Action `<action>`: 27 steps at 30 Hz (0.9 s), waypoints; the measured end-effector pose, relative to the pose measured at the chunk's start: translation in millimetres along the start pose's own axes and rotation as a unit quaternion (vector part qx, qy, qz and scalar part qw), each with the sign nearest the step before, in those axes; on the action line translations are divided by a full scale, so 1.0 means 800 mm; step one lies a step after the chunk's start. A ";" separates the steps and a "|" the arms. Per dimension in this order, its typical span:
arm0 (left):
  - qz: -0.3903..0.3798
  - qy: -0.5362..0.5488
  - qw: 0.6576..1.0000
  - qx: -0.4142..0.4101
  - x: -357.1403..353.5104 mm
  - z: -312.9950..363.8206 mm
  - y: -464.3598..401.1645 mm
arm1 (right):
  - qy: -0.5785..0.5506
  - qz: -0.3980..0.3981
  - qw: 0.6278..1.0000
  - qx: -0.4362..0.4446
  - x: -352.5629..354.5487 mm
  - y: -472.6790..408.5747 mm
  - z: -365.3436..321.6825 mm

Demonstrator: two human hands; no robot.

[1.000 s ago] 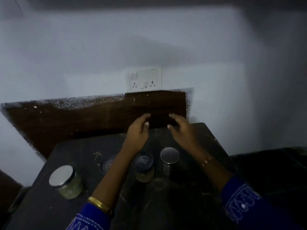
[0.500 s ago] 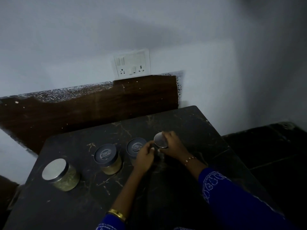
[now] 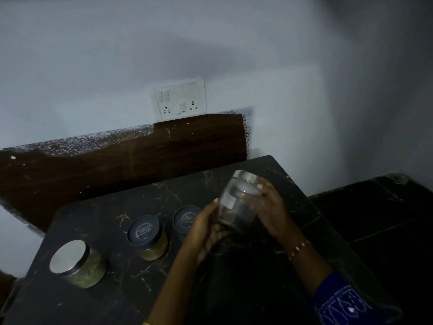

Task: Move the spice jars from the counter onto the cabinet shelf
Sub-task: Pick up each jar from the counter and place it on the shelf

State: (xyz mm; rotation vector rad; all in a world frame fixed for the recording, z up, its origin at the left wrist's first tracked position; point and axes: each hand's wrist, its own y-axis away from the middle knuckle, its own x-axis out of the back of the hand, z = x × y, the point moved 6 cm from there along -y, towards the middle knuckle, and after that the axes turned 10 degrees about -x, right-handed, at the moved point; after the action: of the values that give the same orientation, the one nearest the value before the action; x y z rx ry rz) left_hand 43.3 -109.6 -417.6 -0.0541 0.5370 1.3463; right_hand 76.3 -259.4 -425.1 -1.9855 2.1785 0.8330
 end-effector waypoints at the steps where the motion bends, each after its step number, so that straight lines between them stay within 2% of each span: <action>1: -0.008 -0.003 1.000 -0.007 -0.006 0.001 0.001 | -0.023 0.013 1.000 -0.008 0.000 0.002 -0.002; 4: 0.005 -0.028 0.997 -0.076 -0.018 0.006 -0.003 | -0.013 0.079 0.997 -0.019 0.002 0.001 -0.004; 7: 0.082 -0.121 0.972 -0.185 -0.016 0.026 -0.005 | 0.025 0.089 0.995 -0.030 -0.007 0.007 -0.007; 8: 0.111 -0.180 0.950 -0.228 -0.016 0.035 -0.004 | 0.032 0.077 0.996 -0.035 -0.013 0.008 -0.005; 10: 0.145 -0.304 0.886 -0.318 -0.019 0.056 0.004 | 0.036 0.054 0.996 -0.054 -0.026 0.013 -0.002; 11: 0.140 -0.345 0.855 -0.360 -0.024 0.064 0.009 | 0.021 0.041 0.997 -0.062 -0.032 0.016 -0.002; 12: 0.130 -0.361 0.838 -0.387 -0.028 0.069 0.014 | 0.000 0.019 0.998 -0.063 -0.036 0.018 -0.002; 13: 0.121 -0.350 0.837 -0.403 -0.028 0.073 0.016 | -0.022 -0.009 0.998 -0.057 -0.040 0.020 -0.004; 15: 0.106 -0.290 0.858 -0.410 -0.027 0.078 0.018 | -0.049 -0.050 0.997 -0.034 -0.044 0.024 -0.011; 18: 0.052 -0.207 0.921 -0.325 -0.030 0.068 0.006 | -0.091 -0.074 0.993 -0.005 -0.047 0.024 -0.020; 20: 0.017 -0.190 0.937 -0.291 -0.040 0.068 0.004 | -0.120 -0.076 0.990 -0.001 -0.050 0.022 -0.027; 23: 0.012 -0.198 0.921 -0.336 -0.054 0.101 0.009 | -0.102 -0.102 0.988 0.046 -0.061 0.020 -0.057; 27: 0.000 -0.226 0.885 -0.406 -0.073 0.160 0.004 | 0.006 -0.112 0.984 0.139 -0.092 0.028 -0.128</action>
State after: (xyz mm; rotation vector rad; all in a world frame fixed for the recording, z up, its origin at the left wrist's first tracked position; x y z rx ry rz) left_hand 76.3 -118.5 -280.9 -0.4138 -0.4479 1.4445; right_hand 97.0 -237.9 -300.4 -2.0417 1.9049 0.4597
